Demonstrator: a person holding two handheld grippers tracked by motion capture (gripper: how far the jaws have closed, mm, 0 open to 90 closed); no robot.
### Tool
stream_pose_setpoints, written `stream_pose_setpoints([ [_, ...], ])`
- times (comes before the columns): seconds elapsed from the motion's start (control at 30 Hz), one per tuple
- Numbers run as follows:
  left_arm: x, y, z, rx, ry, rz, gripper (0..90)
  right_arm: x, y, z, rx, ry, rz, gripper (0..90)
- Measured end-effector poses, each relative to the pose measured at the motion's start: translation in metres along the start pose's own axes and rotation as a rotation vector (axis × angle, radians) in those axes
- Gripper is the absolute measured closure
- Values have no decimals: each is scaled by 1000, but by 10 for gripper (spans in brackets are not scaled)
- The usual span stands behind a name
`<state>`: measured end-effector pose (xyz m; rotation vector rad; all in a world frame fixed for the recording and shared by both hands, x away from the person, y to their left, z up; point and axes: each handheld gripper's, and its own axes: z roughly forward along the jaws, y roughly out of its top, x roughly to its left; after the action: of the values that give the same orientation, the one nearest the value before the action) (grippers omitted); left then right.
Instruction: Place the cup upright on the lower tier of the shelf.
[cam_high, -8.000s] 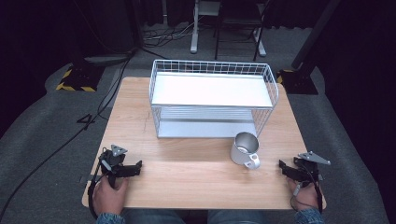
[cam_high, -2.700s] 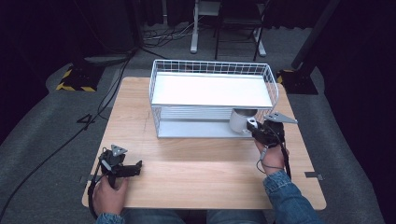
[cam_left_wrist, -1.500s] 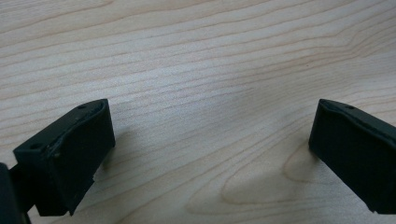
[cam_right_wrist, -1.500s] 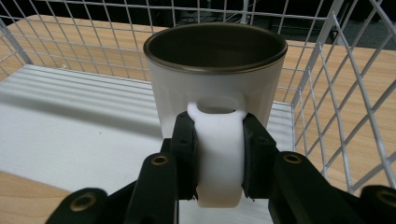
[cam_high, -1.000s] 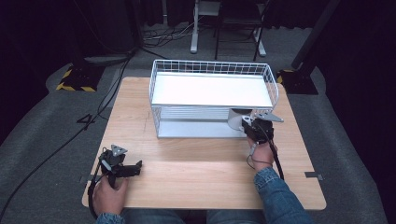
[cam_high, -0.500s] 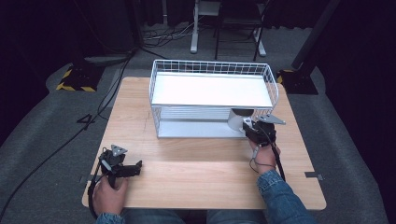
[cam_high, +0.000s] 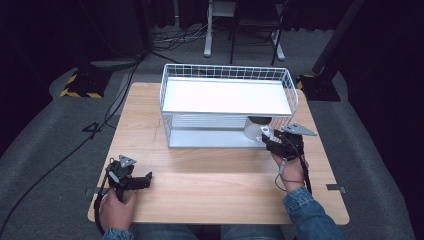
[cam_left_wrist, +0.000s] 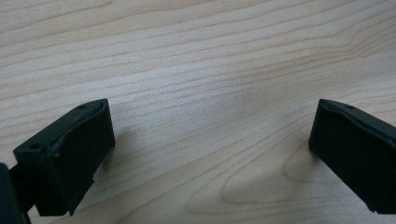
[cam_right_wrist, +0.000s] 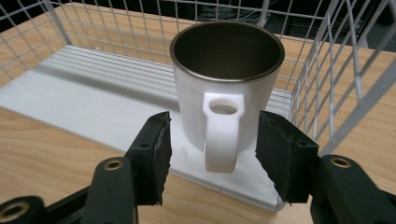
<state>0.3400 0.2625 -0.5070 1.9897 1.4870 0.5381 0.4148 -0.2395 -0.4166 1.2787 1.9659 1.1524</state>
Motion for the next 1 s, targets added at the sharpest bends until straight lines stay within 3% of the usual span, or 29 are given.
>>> stream_pose_setpoints([
  [0.47,0,0,0,0,0,0,5,0,-9,-49,22,88,-8,401],
  [0.7,0,0,0,0,0,0,5,3,-19,-61,34,124,-11,375],
  [0.9,0,0,0,0,0,0,5,10,-30,-71,52,190,-19,322],
  [1.0,0,0,0,0,0,0,5,14,-39,-72,81,209,-49,308],
])
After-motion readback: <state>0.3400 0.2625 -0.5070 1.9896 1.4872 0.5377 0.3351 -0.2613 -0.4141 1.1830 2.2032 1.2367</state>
